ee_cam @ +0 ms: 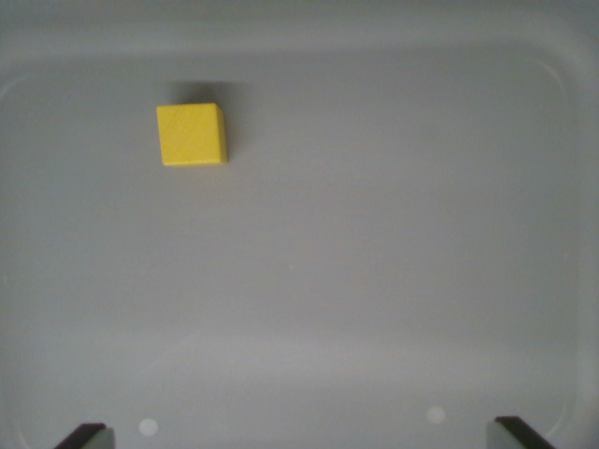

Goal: Pick yellow cube

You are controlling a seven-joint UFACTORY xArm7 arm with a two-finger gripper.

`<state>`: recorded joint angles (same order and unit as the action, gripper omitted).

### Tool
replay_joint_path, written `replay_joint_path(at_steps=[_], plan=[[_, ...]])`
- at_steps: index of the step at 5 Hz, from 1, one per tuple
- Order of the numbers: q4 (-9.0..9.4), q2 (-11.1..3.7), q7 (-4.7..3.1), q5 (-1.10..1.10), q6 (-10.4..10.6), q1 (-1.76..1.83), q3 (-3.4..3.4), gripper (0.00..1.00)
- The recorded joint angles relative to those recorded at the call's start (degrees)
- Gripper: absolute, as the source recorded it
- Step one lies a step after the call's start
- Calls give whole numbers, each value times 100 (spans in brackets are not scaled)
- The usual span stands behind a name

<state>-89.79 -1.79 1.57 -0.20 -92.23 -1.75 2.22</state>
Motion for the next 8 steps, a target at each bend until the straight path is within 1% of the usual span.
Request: replay_joint_path(at_steps=[4, 5, 6, 7, 8], plan=[[4, -17, 2, -1, 20, 4, 1, 0], [15, -75, 9, -5, 86, 15, 3, 0], [15, -75, 9, -5, 86, 15, 3, 0], [33, -170, 20, -10, 192, 35, 8, 0], [33, -170, 20, -10, 192, 35, 8, 0]])
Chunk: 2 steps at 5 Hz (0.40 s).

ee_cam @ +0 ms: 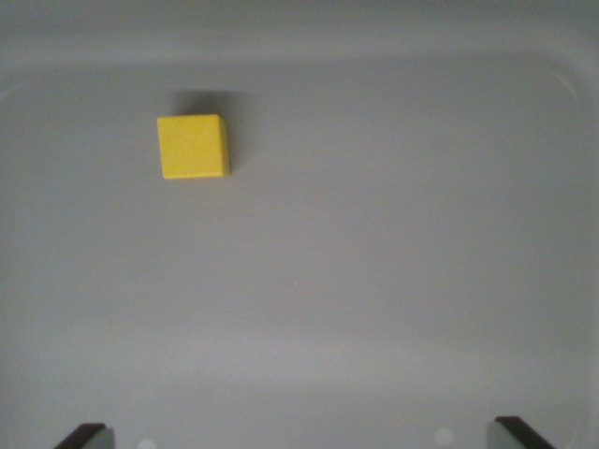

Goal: Pick yellow cube

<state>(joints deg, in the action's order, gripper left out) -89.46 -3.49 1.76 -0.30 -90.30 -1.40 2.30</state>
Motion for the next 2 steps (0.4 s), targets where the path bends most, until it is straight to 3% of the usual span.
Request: replay_joint_path(at_steps=[1, 2], plan=[[24, -127, 15, -8, 143, 26, 6, 0], [24, -127, 15, -8, 143, 26, 6, 0]])
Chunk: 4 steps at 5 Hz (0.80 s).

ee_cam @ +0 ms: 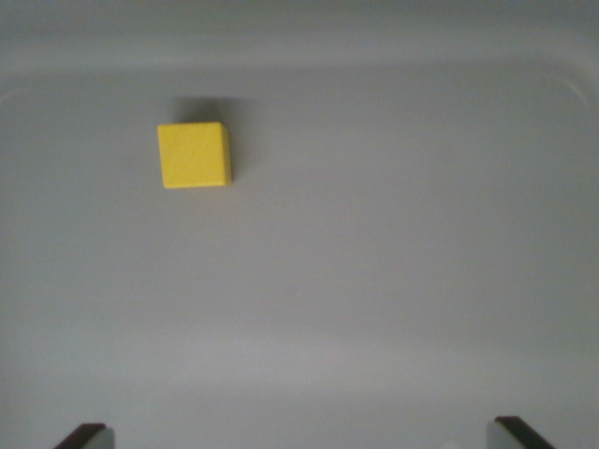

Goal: Pick yellow cube

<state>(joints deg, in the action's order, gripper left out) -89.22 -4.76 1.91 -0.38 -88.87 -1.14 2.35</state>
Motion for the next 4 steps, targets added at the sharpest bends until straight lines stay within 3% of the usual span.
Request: replay_joint_path(at_steps=[1, 2, 3, 4], plan=[[30, -156, 18, -10, 176, 32, 7, 0], [30, -156, 18, -10, 176, 32, 7, 0], [65, -335, 39, -21, 379, 69, 15, 0], [65, -335, 39, -21, 379, 69, 15, 0]])
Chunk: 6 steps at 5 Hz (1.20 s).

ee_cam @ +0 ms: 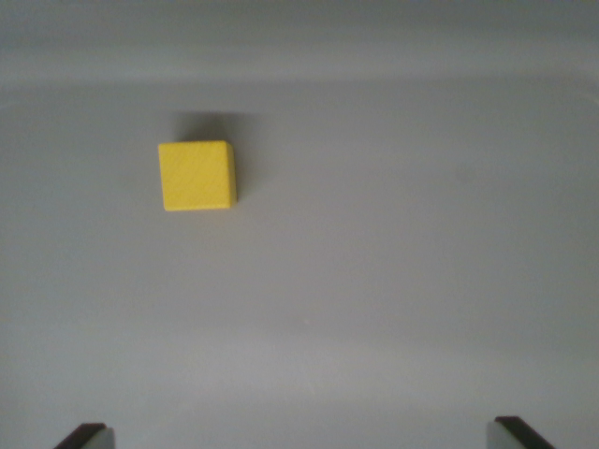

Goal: Pick yellow cube

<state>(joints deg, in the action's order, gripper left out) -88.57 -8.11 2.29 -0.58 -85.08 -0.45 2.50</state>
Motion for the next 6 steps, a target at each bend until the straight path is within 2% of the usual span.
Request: replay_joint_path(at_steps=[1, 2, 3, 4, 5, 6], plan=[[37, -189, 22, -12, 214, 39, 8, 0], [37, -189, 22, -12, 214, 39, 8, 0], [78, -405, 47, -25, 458, 83, 18, 0], [78, -405, 47, -25, 458, 83, 18, 0], [122, -634, 73, -39, 717, 130, 28, 0], [122, -634, 73, -39, 717, 130, 28, 0]])
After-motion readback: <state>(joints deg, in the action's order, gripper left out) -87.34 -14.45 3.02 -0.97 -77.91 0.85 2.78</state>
